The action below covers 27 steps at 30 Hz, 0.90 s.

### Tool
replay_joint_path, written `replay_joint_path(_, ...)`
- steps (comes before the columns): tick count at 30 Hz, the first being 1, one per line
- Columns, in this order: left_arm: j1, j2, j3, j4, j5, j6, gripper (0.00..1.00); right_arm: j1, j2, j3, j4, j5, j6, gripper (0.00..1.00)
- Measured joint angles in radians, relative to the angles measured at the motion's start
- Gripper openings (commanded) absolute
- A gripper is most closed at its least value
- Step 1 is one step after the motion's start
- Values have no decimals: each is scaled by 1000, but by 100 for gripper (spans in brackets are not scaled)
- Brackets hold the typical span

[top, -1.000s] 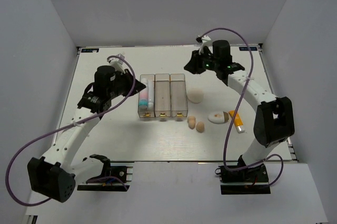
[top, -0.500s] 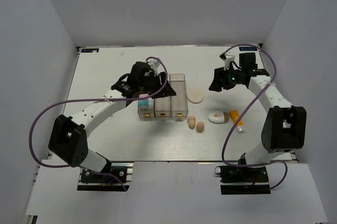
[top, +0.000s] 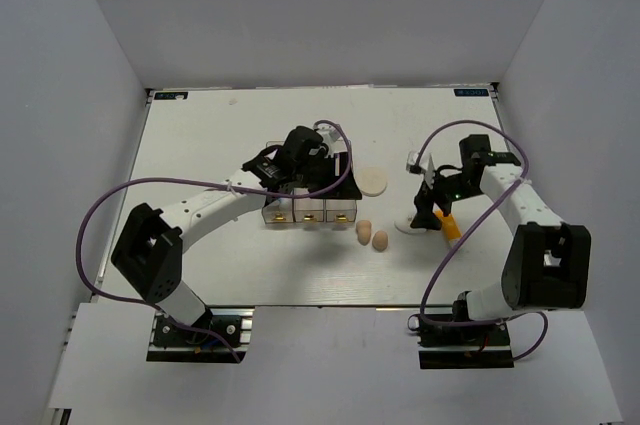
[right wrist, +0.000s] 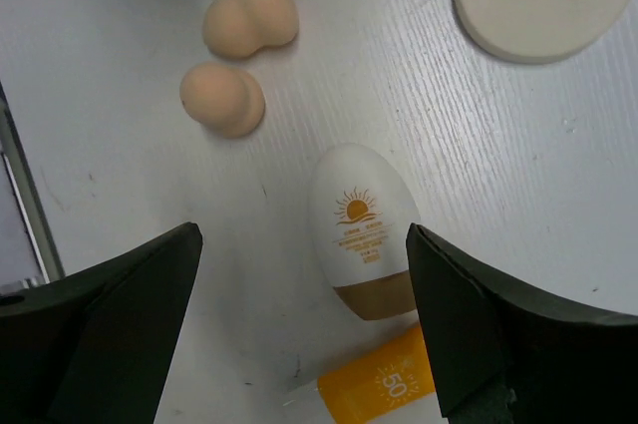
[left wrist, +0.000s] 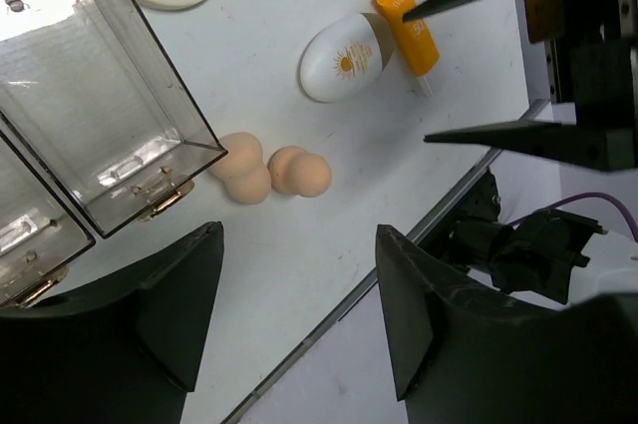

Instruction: Organize the makeup

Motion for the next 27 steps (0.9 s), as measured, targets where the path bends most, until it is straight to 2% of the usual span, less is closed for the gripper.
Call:
replay_joint_path(6,-5,-3,-1,0,-34,1,76,24,-19,-47,1,55,-209,89)
replay_joint_path(11,-5,-17,-17,-1,-55,0,77,32,13,-71,28,111,-293,89)
replay_joint_path(17,-5,-60,-57,-4,-84,0,81,44,55,-94,67,162,-328,89)
replay_joint_path(27,-4,-142,-112,-19,-134,-6,82,82,122,-118,196,252,-310,89)
